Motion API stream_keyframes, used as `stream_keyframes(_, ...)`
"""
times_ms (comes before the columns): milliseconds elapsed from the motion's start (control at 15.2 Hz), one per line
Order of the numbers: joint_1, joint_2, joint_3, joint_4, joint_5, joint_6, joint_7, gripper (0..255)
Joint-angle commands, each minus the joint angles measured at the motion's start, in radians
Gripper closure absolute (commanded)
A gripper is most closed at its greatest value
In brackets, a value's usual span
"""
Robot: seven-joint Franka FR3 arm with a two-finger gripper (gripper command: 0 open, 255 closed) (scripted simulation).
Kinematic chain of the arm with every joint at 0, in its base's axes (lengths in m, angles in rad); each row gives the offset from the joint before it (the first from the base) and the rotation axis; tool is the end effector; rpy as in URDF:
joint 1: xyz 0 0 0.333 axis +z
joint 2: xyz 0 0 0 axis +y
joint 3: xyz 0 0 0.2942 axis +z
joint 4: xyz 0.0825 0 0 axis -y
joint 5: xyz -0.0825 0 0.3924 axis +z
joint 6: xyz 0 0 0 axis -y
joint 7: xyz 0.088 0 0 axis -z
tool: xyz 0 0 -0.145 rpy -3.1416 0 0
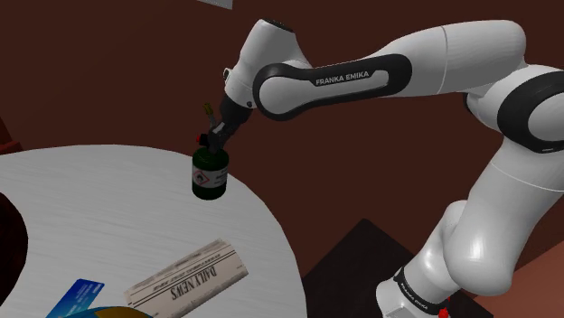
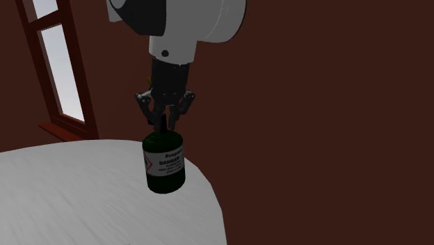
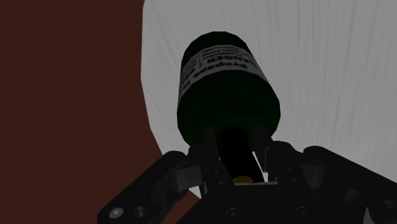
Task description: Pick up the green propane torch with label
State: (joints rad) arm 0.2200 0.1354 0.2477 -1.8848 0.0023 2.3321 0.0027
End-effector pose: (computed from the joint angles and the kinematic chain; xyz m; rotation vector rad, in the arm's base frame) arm 0.5718 0.2845 0.4088 -2.9232 -0.6786 -0.4529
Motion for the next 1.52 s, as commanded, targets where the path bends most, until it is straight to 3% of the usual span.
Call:
stream_keyframes(0,0.000,0.000,0.000,-0.001,0.000,0.001,0.000,255)
stream_keyframes(396,0.001,0.001,0.000,-0.001,-0.001,0.002,0.001,255)
stream_keyframes(1452,-0.001,-0.035,0.002,0.160,0.008,-0.194,0.000,255)
